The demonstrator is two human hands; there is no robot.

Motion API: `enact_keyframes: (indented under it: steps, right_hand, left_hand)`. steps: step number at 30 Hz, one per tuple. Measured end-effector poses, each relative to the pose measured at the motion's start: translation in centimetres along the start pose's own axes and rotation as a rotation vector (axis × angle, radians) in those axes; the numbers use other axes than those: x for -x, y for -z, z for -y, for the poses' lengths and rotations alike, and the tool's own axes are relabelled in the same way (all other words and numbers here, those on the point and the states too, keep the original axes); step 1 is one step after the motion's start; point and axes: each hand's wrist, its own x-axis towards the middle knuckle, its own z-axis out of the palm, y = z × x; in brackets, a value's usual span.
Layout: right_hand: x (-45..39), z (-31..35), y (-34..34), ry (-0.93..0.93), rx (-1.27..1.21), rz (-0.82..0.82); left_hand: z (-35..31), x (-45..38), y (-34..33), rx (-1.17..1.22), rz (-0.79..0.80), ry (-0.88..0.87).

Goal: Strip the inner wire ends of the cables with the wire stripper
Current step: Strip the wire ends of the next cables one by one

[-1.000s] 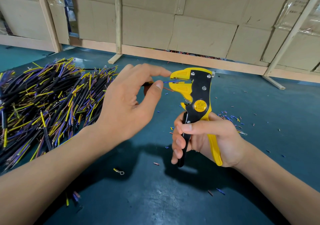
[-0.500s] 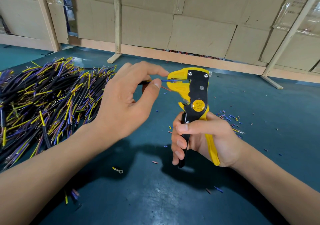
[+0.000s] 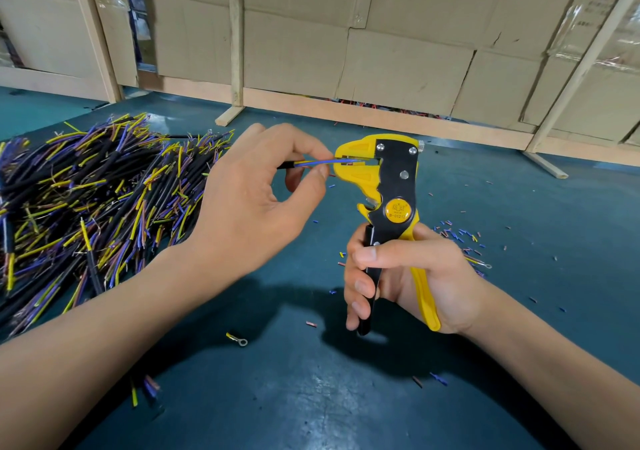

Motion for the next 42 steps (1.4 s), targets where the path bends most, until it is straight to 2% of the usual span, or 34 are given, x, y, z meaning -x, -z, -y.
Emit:
enact_keyframes:
  steps: [9, 19, 26, 28, 31, 34, 37, 42]
  right_hand:
    - [0.0, 0.0, 0.0, -0.004, -0.005, 0.017]
    - [-0.1, 0.0, -0.1, -0.006, -0.003, -0.001]
    - [-0.1, -0.1, 0.0, -0.003, -0.011, 0.003]
    - [-0.1, -0.1, 0.0, -0.002, -0.017, 0.008]
    - [-0.1, -0.1, 0.1, -0.005, -0.027, 0.003]
    - [-0.1, -0.1, 0.1, -0.005, -0.028, 0.003]
    - [-0.1, -0.1, 0.1, -0.002, -0.024, 0.007]
    - [-0.1, 0.0, 0.0, 0.003, -0.017, 0.011]
  left_hand:
    - [-0.2, 0.0, 0.1, -0.034, -0.036, -0.019]
    - [-0.4, 0.0, 0.4, 0.108, 0.005, 0.020]
    - [-0.5, -0.5, 0.4, 0.018, -0.005, -0.063]
    - [-0.4, -0.6, 0.5, 0.050, 0.050, -0.069]
    - [-0.4, -0.2, 0.6, 0.126, 0.175, 0.034]
    - [-0.3, 0.0, 0.5, 0.142, 0.233, 0.111]
    - [-0.1, -0.4, 0.9, 0.197, 0.220, 0.122]
    - [-0.1, -0.6, 1.0, 0.097, 0.144, 0.117]
